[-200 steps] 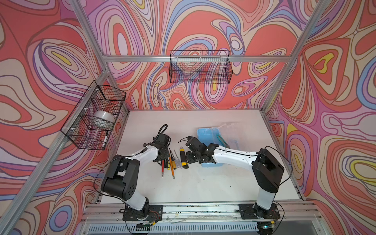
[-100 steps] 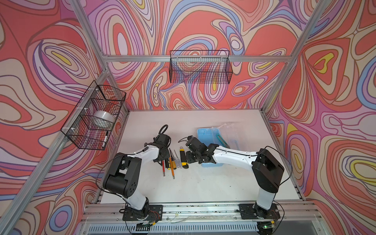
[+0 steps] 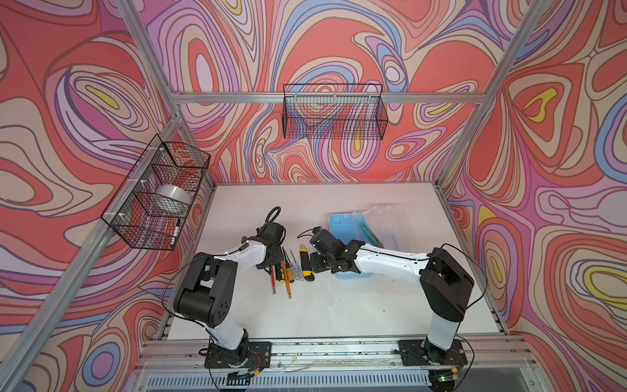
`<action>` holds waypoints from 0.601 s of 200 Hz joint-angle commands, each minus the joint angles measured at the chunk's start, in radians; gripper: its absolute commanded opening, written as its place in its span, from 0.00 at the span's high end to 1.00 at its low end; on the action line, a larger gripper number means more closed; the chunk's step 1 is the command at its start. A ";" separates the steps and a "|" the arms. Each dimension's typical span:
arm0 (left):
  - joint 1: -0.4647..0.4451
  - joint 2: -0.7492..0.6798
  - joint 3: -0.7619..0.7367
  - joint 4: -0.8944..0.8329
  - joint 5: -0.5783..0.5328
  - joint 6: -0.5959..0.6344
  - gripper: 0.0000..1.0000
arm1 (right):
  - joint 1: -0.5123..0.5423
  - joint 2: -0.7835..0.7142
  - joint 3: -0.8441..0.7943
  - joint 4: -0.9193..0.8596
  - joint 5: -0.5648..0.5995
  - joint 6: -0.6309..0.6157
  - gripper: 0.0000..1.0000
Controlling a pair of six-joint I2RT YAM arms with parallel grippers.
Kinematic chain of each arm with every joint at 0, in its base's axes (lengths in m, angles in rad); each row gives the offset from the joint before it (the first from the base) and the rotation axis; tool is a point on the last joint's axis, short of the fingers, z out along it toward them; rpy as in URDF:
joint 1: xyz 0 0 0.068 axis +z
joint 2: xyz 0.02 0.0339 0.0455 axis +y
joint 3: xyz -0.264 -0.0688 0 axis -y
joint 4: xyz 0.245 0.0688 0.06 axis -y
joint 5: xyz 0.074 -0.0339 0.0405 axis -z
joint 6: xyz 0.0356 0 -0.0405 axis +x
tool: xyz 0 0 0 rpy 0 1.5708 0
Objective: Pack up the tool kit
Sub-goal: 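Lower the left gripper onto the red-handled hex key and grasp it, then lift the red-handled hex key with the left gripper toward the box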
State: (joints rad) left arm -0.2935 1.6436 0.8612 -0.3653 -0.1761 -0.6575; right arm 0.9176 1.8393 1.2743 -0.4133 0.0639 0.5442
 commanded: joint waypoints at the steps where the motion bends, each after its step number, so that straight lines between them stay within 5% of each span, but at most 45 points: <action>1: 0.006 0.015 -0.019 -0.059 0.004 0.004 0.86 | -0.001 0.005 -0.014 0.007 0.012 -0.003 0.56; 61: 0.006 -0.004 -0.036 -0.055 0.004 0.006 0.92 | -0.003 0.017 -0.014 0.014 0.002 0.000 0.56; 75: 0.005 -0.005 -0.034 -0.058 0.006 0.008 1.00 | -0.005 0.016 -0.013 0.014 0.000 0.000 0.56; 120: 0.005 -0.022 -0.036 -0.074 0.006 0.011 1.00 | -0.014 0.012 -0.025 0.030 -0.017 0.008 0.56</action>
State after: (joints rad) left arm -0.2932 1.6367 0.8547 -0.3618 -0.1764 -0.6544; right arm 0.9131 1.8397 1.2709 -0.4053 0.0605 0.5442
